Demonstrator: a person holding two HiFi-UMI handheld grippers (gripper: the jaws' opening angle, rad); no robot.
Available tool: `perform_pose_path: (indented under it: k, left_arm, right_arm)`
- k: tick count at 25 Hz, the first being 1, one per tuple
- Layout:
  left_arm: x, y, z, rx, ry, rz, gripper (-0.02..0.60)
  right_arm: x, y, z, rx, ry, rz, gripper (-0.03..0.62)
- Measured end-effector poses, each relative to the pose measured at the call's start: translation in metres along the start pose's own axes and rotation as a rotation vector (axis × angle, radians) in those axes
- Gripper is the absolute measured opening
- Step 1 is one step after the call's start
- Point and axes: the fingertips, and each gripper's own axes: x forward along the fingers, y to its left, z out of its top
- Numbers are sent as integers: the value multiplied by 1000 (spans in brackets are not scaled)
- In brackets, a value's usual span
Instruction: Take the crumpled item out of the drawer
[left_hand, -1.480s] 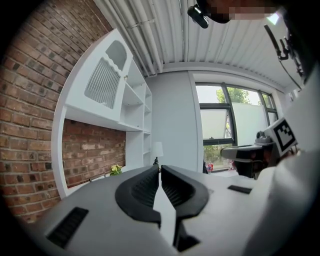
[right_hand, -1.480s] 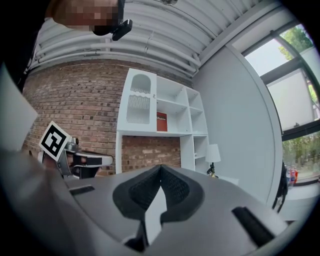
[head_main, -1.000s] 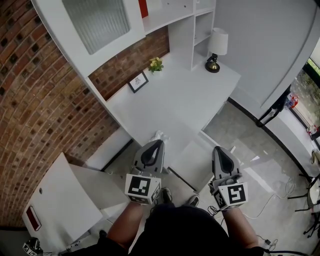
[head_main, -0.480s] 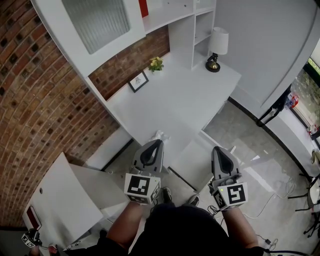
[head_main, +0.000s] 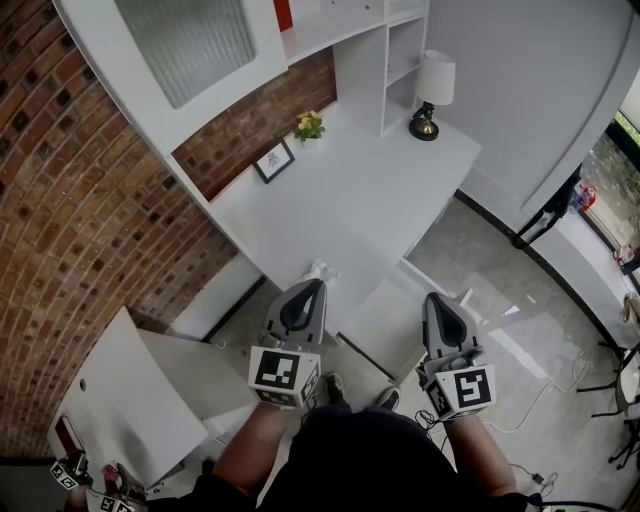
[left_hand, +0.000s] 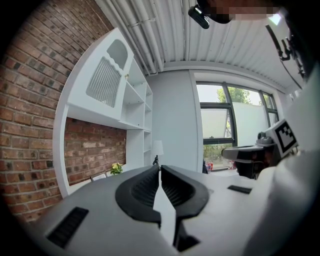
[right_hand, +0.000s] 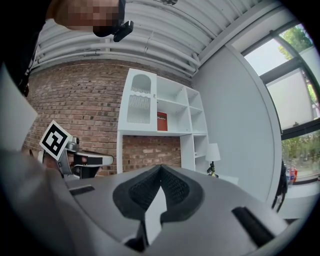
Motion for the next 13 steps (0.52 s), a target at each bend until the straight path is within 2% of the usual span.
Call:
perform_pose_path:
  k: [13]
  left_arm:
    - [9,13,-7,-3,9,-17,18]
  right_arm:
    - [11,4,-9,26,31,-24,0]
